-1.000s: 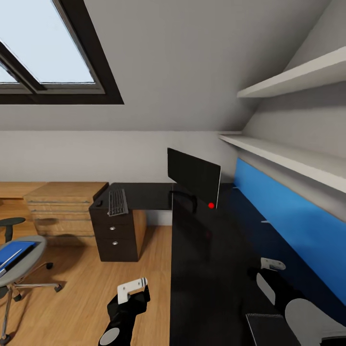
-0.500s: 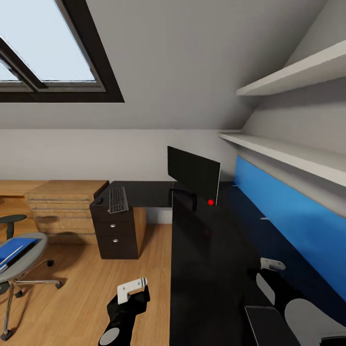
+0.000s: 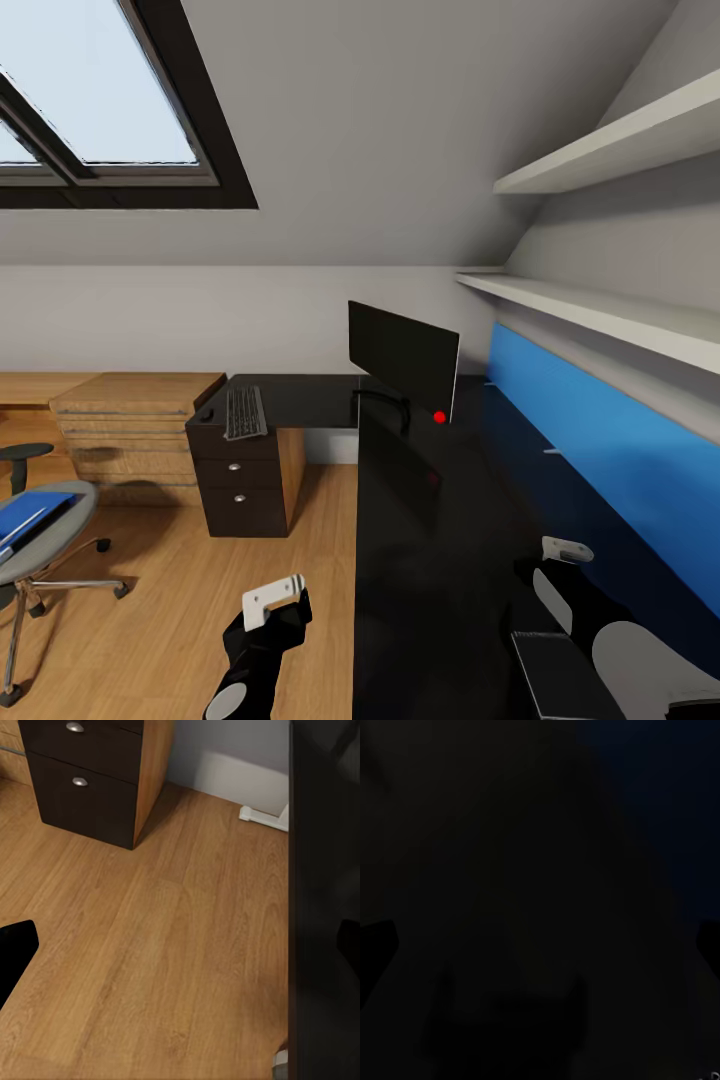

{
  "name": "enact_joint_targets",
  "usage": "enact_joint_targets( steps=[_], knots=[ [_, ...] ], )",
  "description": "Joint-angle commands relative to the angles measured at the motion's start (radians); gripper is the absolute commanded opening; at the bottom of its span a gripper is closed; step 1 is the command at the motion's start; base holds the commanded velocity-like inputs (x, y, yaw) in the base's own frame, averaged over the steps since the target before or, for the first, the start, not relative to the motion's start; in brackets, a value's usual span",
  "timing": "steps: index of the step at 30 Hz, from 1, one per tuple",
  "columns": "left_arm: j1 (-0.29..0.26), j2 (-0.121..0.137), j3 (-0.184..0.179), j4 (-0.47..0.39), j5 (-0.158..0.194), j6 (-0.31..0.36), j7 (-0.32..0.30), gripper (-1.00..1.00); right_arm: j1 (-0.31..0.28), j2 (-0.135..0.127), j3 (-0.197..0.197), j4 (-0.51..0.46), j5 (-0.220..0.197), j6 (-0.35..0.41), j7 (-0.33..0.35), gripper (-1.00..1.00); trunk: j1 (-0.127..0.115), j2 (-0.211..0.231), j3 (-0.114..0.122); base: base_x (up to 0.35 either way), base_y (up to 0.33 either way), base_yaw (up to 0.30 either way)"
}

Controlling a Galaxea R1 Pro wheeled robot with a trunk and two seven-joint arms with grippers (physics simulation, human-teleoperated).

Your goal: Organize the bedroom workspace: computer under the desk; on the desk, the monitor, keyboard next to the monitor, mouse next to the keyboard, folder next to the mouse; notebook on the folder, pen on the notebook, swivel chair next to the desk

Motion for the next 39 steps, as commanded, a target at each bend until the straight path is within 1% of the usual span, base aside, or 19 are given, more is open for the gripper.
enact_joint_targets(
  steps=[1,32,39],
  knots=[
    [-0.002,0.001,-0.002,-0.002,0.003,-0.004,0.006,1.0,-0.001,-0.001,0.008,-0.002,-0.008,0.006,-0.007,1.0,0.004,-0.008,-0.005,0.0,0.0,0.0],
    [-0.001,0.001,-0.001,-0.002,0.003,-0.014,0.005,1.0,-0.001,0.0,0.012,-0.001,-0.004,0.006,-0.008,1.0,0.123,-0.225,-0.102,0.0,0.0,0.0],
    [-0.001,0.002,-0.001,0.0,0.003,-0.014,0.005,1.0,-0.001,0.0,0.012,-0.001,-0.004,0.005,-0.008,1.0,0.123,-0.225,-0.102,0.0,0.0,0.0]
  ],
)
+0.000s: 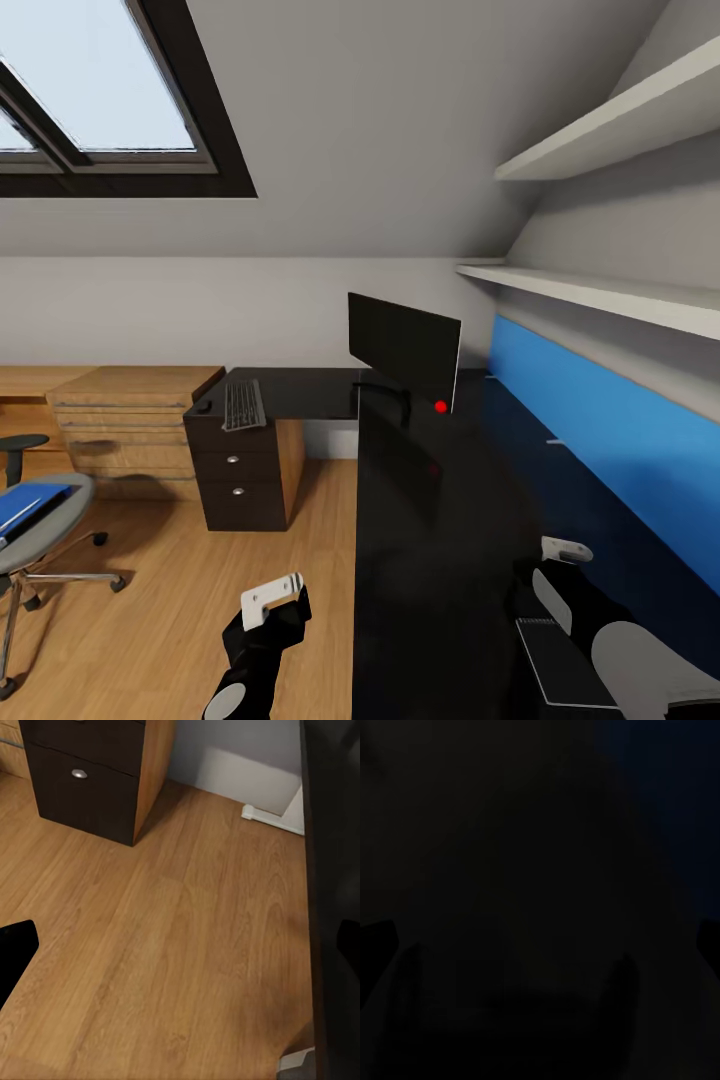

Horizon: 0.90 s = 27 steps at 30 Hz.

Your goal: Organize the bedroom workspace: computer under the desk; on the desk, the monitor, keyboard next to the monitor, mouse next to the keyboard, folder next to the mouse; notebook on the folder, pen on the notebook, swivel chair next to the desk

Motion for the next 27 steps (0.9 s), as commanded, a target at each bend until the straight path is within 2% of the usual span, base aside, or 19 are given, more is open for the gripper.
enact_joint_targets(
  steps=[1,12,20,27],
  knots=[
    [-0.002,0.001,-0.002,-0.001,0.003,0.006,0.007,1.0,0.0,-0.001,0.008,-0.002,-0.008,0.006,-0.007,1.0,0.0,-0.001,-0.001,0.0,0.0,0.0],
    [-0.001,0.008,-0.001,0.003,0.004,0.005,0.007,1.0,0.0,-0.001,0.008,-0.002,-0.006,0.005,-0.007,1.0,0.0,-0.001,-0.001,-0.009,0.0,0.0],
    [-0.001,0.009,-0.001,0.003,0.004,0.004,0.007,1.0,0.0,-0.001,0.008,-0.002,-0.005,0.008,-0.011,1.0,0.0,-0.001,-0.001,-0.213,0.0,0.0],
    [-0.002,0.009,0.0,0.003,0.004,0.003,0.007,1.0,0.0,-0.001,0.008,-0.001,-0.005,0.01,-0.013,1.0,0.0,-0.001,-0.001,-0.063,0.0,0.0]
  ],
)
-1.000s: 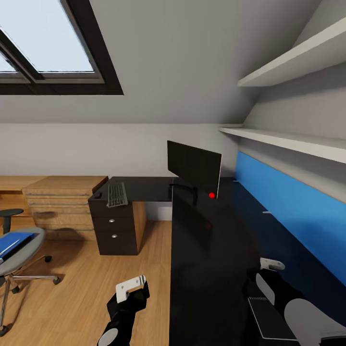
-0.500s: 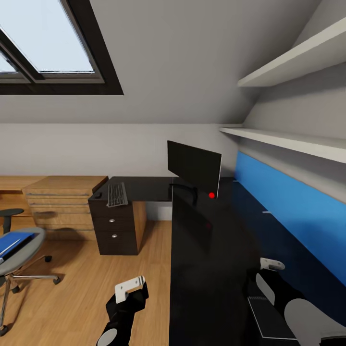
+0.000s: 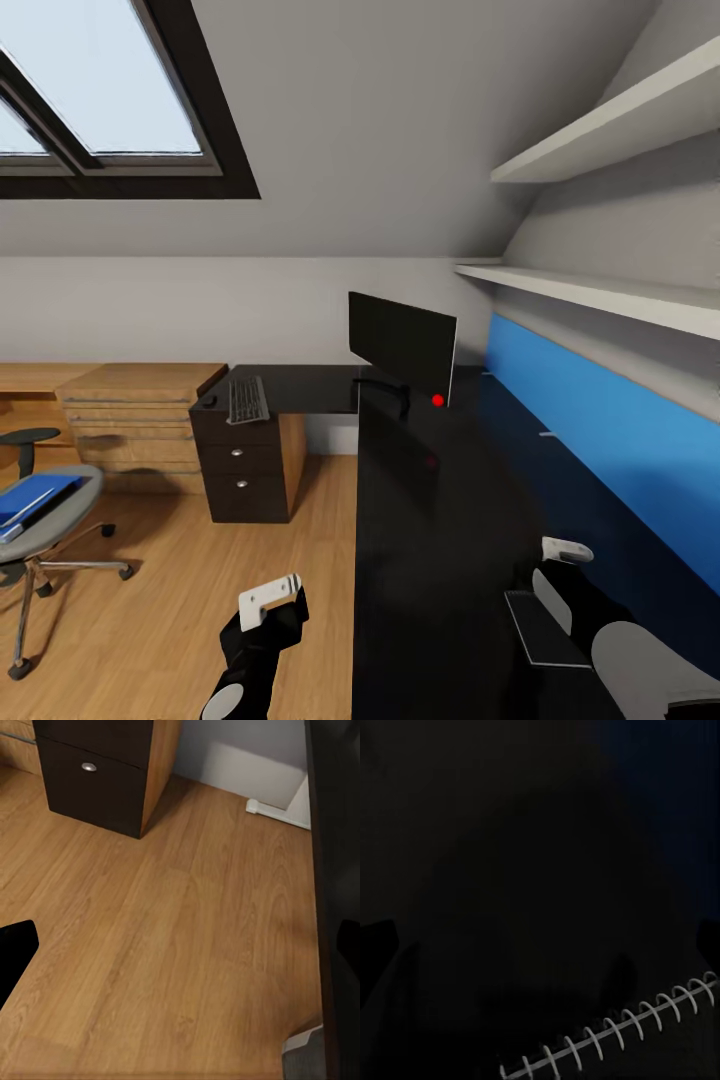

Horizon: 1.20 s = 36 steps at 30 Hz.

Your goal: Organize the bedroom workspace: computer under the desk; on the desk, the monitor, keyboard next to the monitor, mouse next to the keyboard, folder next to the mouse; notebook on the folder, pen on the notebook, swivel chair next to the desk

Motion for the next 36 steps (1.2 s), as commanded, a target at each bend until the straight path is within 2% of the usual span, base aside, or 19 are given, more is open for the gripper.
enact_joint_targets(
  steps=[1,11,28,36],
  knots=[
    [-0.001,0.001,-0.002,-0.002,0.002,0.006,0.007,1.0,0.0,-0.001,0.009,-0.002,-0.008,0.006,-0.007,1.0,0.0,-0.001,-0.001,-0.054,0.0,0.0],
    [-0.001,0.001,-0.002,-0.003,0.002,0.006,0.007,1.0,0.0,-0.001,0.009,-0.002,-0.008,0.006,-0.008,1.0,0.0,-0.001,-0.001,-0.213,0.0,0.0],
    [-0.001,0.001,-0.002,-0.003,0.003,0.006,0.007,1.0,0.0,-0.001,0.012,-0.002,-0.006,0.006,-0.007,1.0,0.0,-0.001,-0.001,-0.1,0.0,0.0],
    [-0.001,0.001,-0.002,-0.003,0.003,0.007,0.007,1.0,0.0,-0.001,0.012,-0.002,-0.006,0.006,-0.007,1.0,0.0,-0.001,-0.001,-0.255,0.0,0.0]
  ],
)
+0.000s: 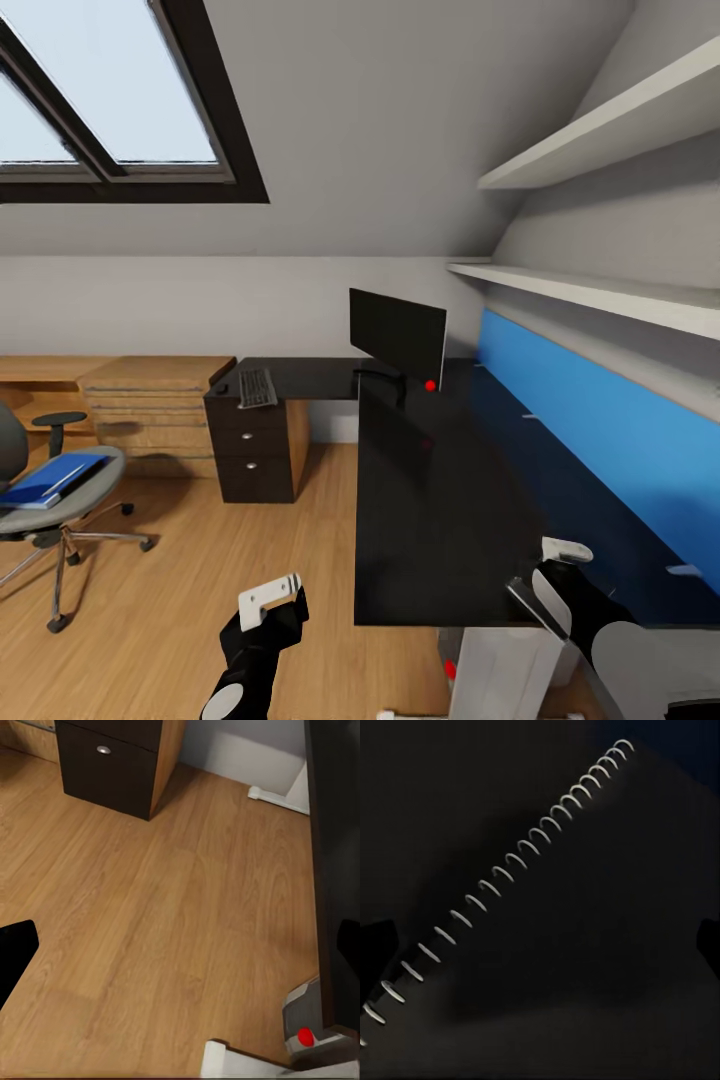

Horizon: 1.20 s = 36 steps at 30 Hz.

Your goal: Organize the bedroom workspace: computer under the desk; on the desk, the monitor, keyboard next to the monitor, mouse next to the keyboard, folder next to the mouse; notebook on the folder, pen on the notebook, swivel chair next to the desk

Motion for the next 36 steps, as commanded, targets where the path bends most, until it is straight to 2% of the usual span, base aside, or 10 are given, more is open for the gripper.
enact_joint_targets(
  steps=[1,36],
  knots=[
    [-0.001,0.001,-0.002,-0.002,0.003,0.006,0.007,1.0,0.0,-0.001,0.009,-0.002,-0.008,0.006,-0.007,1.0,0.0,-0.001,-0.001,-0.109,0.0,0.0],
    [-0.002,0.001,0.001,0.001,0.004,0.006,0.007,1.0,0.0,-0.001,0.009,-0.004,-0.006,0.002,-0.007,1.0,0.0,-0.001,-0.001,-0.042,-0.026,0.0]
  ],
)
